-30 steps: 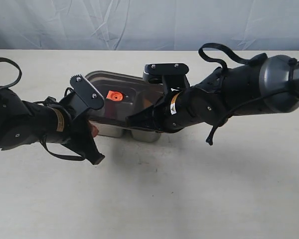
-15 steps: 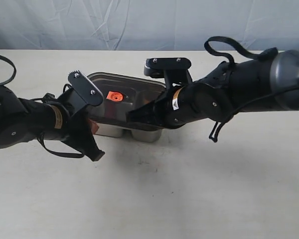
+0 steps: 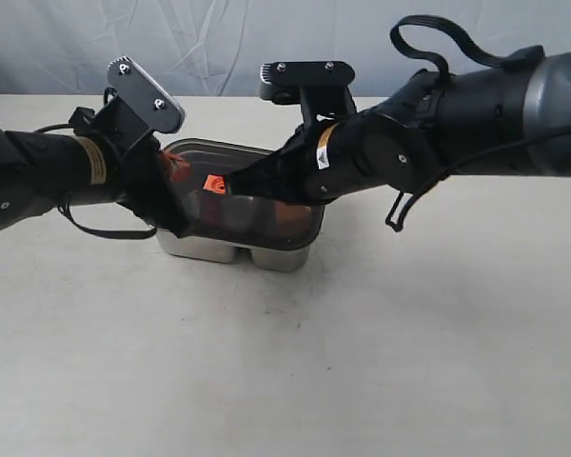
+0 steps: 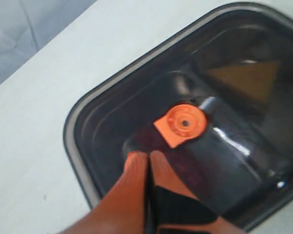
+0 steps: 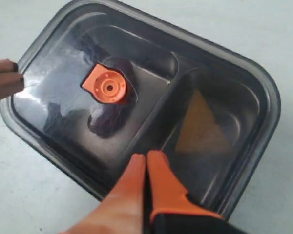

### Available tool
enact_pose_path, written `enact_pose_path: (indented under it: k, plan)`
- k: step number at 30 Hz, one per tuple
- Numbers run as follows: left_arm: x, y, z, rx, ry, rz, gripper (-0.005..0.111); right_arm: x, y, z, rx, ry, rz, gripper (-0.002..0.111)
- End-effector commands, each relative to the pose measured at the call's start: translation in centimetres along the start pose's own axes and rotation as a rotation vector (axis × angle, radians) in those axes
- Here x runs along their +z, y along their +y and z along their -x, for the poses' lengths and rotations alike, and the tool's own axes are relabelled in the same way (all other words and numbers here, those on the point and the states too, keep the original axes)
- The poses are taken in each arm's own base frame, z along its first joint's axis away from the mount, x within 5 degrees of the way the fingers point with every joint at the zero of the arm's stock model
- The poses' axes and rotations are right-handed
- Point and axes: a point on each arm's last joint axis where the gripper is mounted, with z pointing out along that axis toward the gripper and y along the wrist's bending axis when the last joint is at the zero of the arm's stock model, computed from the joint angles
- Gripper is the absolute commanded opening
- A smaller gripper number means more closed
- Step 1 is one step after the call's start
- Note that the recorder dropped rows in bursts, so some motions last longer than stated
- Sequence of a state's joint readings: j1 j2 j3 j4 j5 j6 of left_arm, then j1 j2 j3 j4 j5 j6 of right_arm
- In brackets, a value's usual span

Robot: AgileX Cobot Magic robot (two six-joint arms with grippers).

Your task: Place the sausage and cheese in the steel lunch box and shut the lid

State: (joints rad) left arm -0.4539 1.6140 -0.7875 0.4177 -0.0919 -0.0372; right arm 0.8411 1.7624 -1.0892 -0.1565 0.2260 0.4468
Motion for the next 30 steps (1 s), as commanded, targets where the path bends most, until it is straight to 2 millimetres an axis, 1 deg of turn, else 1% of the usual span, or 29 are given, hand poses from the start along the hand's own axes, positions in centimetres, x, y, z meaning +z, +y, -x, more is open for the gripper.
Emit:
enact_pose_path:
  k: [1, 2, 3, 4, 6, 8, 10, 11, 13, 14, 20, 23, 26, 30]
  plan:
    - [2.4, 2.7, -0.4, -0.072, 0.037, 0.051, 0.0, 1.2, -1.8, 2.5, 0.032, -0.016, -0.049, 0.0]
    - [3.4, 2.9, -0.3, -0.072, 0.042, 0.05, 0.0, 2.1, -3.3, 3.1, 0.086, 0.013, -0.082, 0.0]
    - [3.7, 3.0, -0.3, -0.072, 0.04, 0.049, 0.0, 2.5, -3.8, 3.1, 0.1, 0.027, -0.096, 0.0]
    - [4.6, 2.9, -0.1, -0.048, 0.024, 0.04, 0.0, 3.4, -4.7, 3.1, 0.103, 0.041, -0.112, 0.0]
    - [5.7, 2.6, -0.1, -0.042, 0.014, 0.025, 0.0, 4.5, -4.9, 2.9, 0.068, 0.058, -0.115, 0.0]
    - [6.6, 2.3, -0.6, -0.02, 0.023, 0.009, 0.0, 5.6, -4.9, 2.8, 0.062, 0.054, -0.109, 0.0]
    - [7.8, 1.9, -2.0, -0.025, 0.103, -0.004, 0.0, 6.8, -4.9, 2.6, 0.074, 0.086, -0.108, 0.0]
    - [8.6, 1.6, -3.1, -0.028, 0.16, -0.015, 0.0, 7.4, -4.9, 2.3, 0.07, 0.116, -0.099, 0.0]
    - [9.6, 1.2, -4.7, -0.032, 0.239, -0.031, 0.0, 8.1, -4.8, 2.0, 0.052, 0.154, -0.084, 0.0]
    - [9.7, 1.1, -5.0, -0.033, 0.249, -0.034, 0.0, 8.2, -4.8, 1.9, 0.057, 0.156, -0.082, 0.0]
    - [9.7, 1.0, -5.5, -0.065, 0.3, -0.031, 0.0, 8.2, -4.8, 1.9, 0.057, 0.16, -0.083, 0.0]
    - [9.4, 1.2, -5.3, -0.066, 0.305, -0.024, 0.0, 8.0, -4.8, 2.0, 0.059, 0.158, -0.082, 0.0]
    - [8.0, 1.9, -3.4, -0.067, 0.236, 0.0, 0.0, 7.3, -4.6, 2.5, 0.058, 0.143, -0.078, 0.0]
    - [5.4, 2.8, -0.4, -0.09, 0.126, 0.042, 0.0, 6.0, -4.3, 3.4, 0.057, 0.108, -0.07, 0.0]
